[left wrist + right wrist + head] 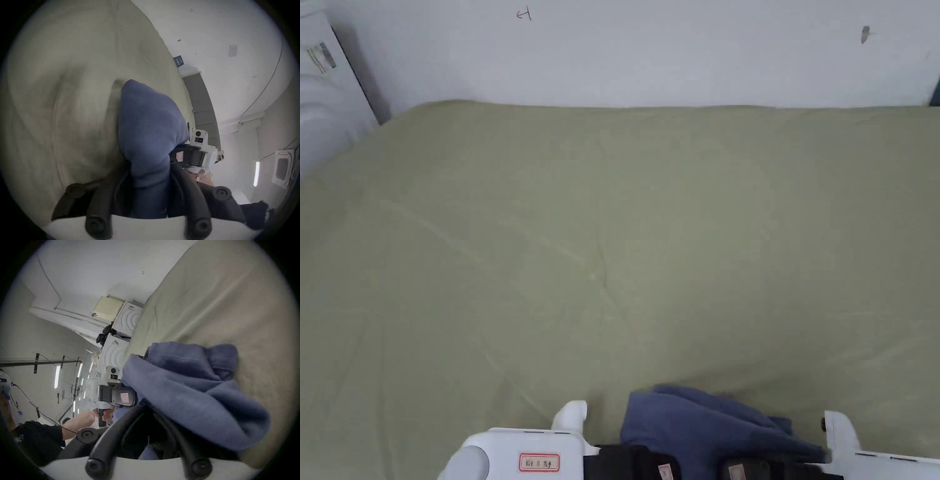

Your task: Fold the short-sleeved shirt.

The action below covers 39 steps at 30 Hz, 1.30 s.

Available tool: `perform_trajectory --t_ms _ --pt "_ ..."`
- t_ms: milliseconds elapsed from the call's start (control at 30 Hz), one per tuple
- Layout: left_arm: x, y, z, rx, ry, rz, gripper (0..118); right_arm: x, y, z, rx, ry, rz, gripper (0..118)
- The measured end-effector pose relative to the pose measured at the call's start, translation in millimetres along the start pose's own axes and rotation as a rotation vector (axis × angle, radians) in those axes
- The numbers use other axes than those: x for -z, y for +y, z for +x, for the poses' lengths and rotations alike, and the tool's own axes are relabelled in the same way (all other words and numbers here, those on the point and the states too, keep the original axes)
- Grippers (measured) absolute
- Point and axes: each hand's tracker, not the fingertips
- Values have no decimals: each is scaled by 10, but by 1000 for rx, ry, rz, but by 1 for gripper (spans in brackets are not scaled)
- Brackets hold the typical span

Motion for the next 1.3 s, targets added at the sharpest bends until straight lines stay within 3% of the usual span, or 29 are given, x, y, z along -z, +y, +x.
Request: perform_trajectory --t_ms 133,233,300,467,667,800,833,900,933,1067,1167,1233,1300 --pt "-94 93 290 200 101 -15 27 -14 4 -166 -75 -56 12 0" --pt "-341 227 305 195 103 -14 27 -81 34 -297 -143 -108 51 0" --pt "-673 354 254 263 172 38 27 -155 50 -406 -179 -133 75 0" --pt "-1889 786 -198 221 312 136 27 -395 89 -687 -240 -171 136 0" --pt "-3148 1113 -854 133 506 105 27 -554 -50 -925 -285 -194 146 0" --pt "-3504 1099 -1274 -8 588 142 28 -610 -271 -949 -245 -205 152 0" --pt "-3550 1099 -1380 -14 630 150 34 -618 -317 -969 -243 -214 151 0" --pt "-3570 1067 -1494 3 682 193 66 -645 -373 -1009 -251 -233 141 0" --pt "-3489 1000 -1450 6 669 233 75 -658 -396 -1041 -253 -247 143 0" --pt "-3520 840 -1324 -8 665 318 76 -779 -426 -1231 -269 -237 164 0" --pt "-3648 708 -954 16 844 316 74 -935 -400 -1447 -328 -245 202 0" --pt "-3740 683 -689 169 947 406 70 -1077 -377 -1591 -375 -262 245 0" --pt "-3708 547 -157 296 895 542 68 -1207 -351 -1740 -425 -310 293 0"
